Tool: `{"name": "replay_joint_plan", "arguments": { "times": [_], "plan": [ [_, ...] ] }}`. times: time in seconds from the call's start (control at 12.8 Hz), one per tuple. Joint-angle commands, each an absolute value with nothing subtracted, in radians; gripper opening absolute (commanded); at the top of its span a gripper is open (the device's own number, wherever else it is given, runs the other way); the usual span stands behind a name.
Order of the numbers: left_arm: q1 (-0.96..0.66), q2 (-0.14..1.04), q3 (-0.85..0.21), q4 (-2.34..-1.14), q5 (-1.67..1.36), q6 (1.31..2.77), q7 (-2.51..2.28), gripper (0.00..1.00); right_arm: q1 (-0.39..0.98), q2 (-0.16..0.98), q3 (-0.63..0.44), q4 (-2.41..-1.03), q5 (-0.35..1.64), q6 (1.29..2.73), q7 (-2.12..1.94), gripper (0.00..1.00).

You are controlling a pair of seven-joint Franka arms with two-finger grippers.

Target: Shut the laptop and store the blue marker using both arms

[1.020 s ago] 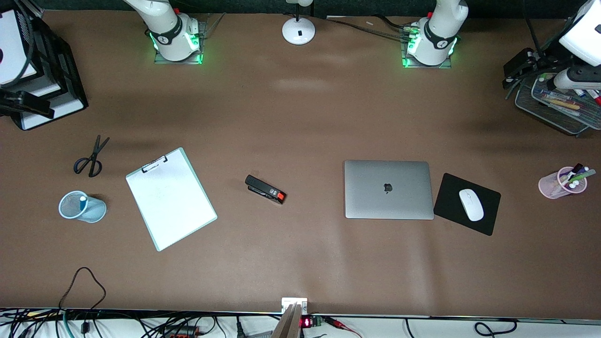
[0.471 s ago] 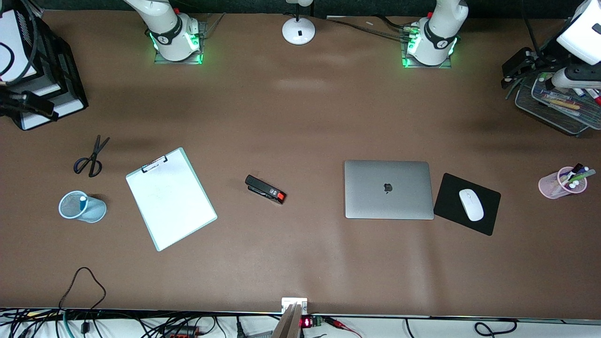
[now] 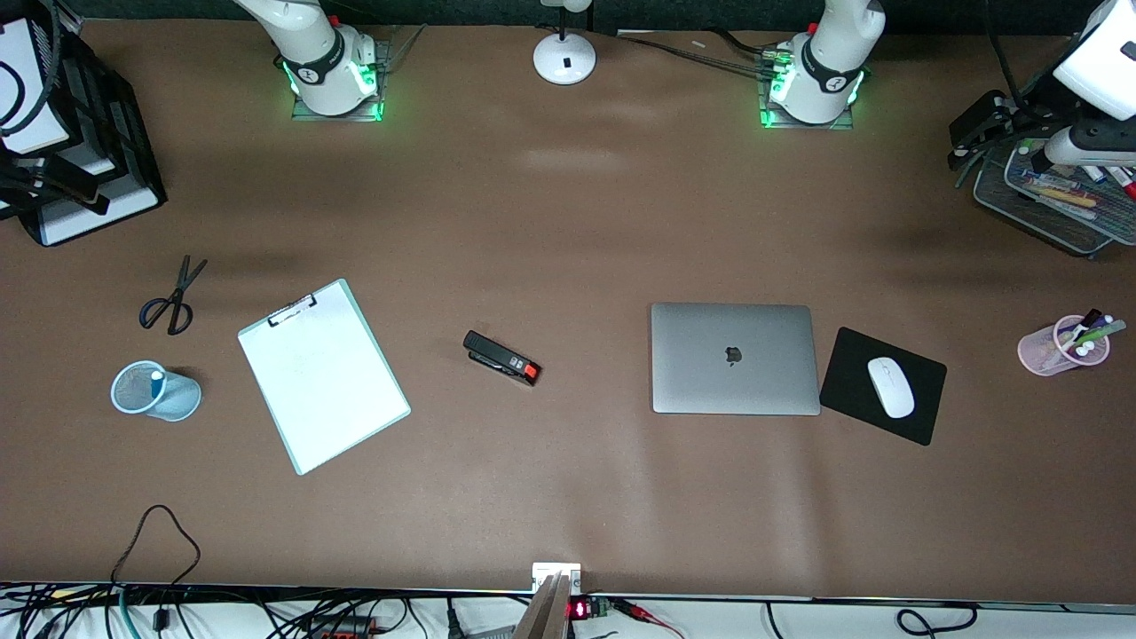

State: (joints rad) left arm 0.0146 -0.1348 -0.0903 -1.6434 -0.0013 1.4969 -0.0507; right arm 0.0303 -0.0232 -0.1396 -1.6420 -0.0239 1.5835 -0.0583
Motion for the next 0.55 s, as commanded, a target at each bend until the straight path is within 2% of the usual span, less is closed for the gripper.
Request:
{"name": "replay_joint_plan", "arguments": {
  "times": [0.0, 0.47],
  "plan": [
    [0.018, -0.160, -0.092, -1.674, -0.012, 1.519, -0.038, 1.00, 0.026, -0.026, -0.132, -1.625, -0.012, 1.575, -0.046, 1.00],
    [0.018, -0.183, -0.092, -1.710, -0.012, 1.528, -0.038, 1.00, 0.026, -0.018, -0.132, -1.615, -0.012, 1.574, -0.055, 1.00]
  ]
}}
